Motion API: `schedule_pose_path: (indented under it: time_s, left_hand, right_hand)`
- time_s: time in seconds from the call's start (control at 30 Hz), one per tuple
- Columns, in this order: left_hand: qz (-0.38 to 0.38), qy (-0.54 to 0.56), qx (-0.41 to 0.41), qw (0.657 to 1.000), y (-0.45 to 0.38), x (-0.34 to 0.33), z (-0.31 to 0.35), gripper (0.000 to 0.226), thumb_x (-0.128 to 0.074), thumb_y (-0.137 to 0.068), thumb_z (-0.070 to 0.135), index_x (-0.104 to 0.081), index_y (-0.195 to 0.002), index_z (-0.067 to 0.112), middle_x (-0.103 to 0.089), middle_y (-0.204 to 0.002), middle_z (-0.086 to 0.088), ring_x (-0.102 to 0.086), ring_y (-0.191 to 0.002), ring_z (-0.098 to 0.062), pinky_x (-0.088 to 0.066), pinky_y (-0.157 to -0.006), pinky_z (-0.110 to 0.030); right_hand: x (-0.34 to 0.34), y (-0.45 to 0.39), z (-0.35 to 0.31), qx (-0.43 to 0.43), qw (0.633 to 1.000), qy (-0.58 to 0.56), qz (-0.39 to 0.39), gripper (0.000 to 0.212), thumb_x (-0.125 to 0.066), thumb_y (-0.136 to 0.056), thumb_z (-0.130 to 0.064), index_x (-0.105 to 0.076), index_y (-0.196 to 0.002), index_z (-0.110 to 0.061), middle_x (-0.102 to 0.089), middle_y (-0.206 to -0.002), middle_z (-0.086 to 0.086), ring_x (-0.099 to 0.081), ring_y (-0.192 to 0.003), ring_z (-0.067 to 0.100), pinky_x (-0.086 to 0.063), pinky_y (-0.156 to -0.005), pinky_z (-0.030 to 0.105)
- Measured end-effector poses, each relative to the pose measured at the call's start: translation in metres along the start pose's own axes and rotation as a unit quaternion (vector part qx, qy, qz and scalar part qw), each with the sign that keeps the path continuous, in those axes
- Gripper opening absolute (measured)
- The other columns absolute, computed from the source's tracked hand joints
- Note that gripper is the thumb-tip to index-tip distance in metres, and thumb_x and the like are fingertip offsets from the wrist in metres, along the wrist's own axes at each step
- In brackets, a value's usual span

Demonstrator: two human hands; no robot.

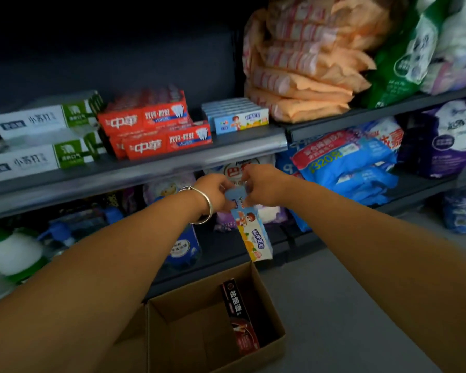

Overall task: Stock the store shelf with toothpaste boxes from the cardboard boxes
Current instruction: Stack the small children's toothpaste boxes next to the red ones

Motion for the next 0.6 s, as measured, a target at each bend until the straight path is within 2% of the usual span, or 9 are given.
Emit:
schedule_pose_path:
  time_s: [0.07,0.2,0.27,0.37,0.43,0.53,0.6]
  left_hand:
    - [0.015,0.062,0.009,0.998,0.004,0.014,0.003,0.036,-0.067,-0.078,-0.008,-0.055,-0.112,-0.001,-0.064,-0.110,-0.021,-0.063,-0.100,-0.033,-0.054,-0.087,-0.042]
    - [0.038,0.158,0.014,0.987,0.011,0.039,0.015,0.036,-0.058,-0.083,-0.014,-0.049,-0.117,-0.009,-0.060,-0.111,-0.024,-0.061,-0.094,-0.028,-0.055,-0.073,-0.026]
    - [0.048,0.185,0.013,0.982,0.014,0.048,0.021,0.036,-0.055,-0.085,-0.014,-0.048,-0.120,-0.010,-0.057,-0.113,-0.025,-0.060,-0.103,-0.032,-0.051,-0.073,-0.023]
    - [0.055,0.215,0.013,0.975,0.012,0.054,0.029,0.037,-0.053,-0.086,-0.014,-0.046,-0.122,-0.010,-0.052,-0.127,-0.024,-0.058,-0.108,-0.033,-0.049,-0.079,-0.027]
    - [0.062,0.226,0.011,0.972,0.008,0.059,0.031,0.038,-0.054,-0.085,-0.014,-0.047,-0.122,-0.010,-0.046,-0.136,-0.022,-0.057,-0.109,-0.031,-0.053,-0.077,-0.029]
    - [0.076,0.231,0.006,0.970,0.002,0.066,0.030,0.038,-0.055,-0.084,-0.014,-0.046,-0.121,-0.009,-0.053,-0.127,-0.025,-0.058,-0.101,-0.029,-0.058,-0.071,-0.029]
    - [0.098,0.192,-0.004,0.977,-0.004,0.074,0.030,0.037,-0.059,-0.082,-0.012,-0.051,-0.118,-0.005,-0.058,-0.121,-0.023,-0.059,-0.101,-0.029,-0.054,-0.082,-0.034]
  right_hand:
    - [0.007,0.004,0.001,-0.004,1.000,-0.013,-0.013,0.055,-0.075,-0.079,-0.017,-0.047,-0.124,-0.004,-0.055,-0.124,0.012,-0.055,-0.111,0.026,-0.048,-0.089,0.034]
    - [0.013,0.012,0.015,-0.027,0.998,-0.033,-0.048,0.063,-0.078,-0.075,-0.019,-0.044,-0.127,-0.008,-0.050,-0.129,0.008,-0.052,-0.113,0.027,-0.047,-0.092,0.036]
    - [0.019,0.013,0.019,-0.034,0.998,-0.023,-0.047,0.060,-0.076,-0.076,-0.020,-0.045,-0.126,-0.007,-0.050,-0.127,0.009,-0.052,-0.113,0.027,-0.046,-0.091,0.036]
    - [0.033,0.009,0.017,-0.024,1.000,0.007,-0.015,0.045,-0.072,-0.081,-0.014,-0.054,-0.120,-0.001,-0.056,-0.122,0.014,-0.054,-0.105,0.025,-0.046,-0.091,0.036]
    - [0.043,0.006,0.017,-0.019,1.000,0.013,0.011,0.039,-0.068,-0.083,-0.010,-0.055,-0.118,-0.001,-0.057,-0.120,0.015,-0.052,-0.098,0.023,-0.046,-0.087,0.034]
    - [0.057,-0.002,0.018,-0.005,0.998,0.018,0.056,0.035,-0.059,-0.089,-0.007,-0.054,-0.123,-0.005,-0.055,-0.122,0.013,-0.052,-0.109,0.027,-0.044,-0.087,0.031]
    - [0.067,-0.009,0.020,-0.003,0.996,0.007,0.085,0.038,-0.057,-0.090,-0.007,-0.054,-0.127,-0.012,-0.055,-0.124,0.011,-0.051,-0.115,0.028,-0.045,-0.092,0.034]
Point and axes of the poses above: each hand's wrist, its own y-axis away from the middle knuckle, its own x-axis out of the back of the hand, z = x × y, the point moved 10 cm from there along -y, towards the middle knuckle
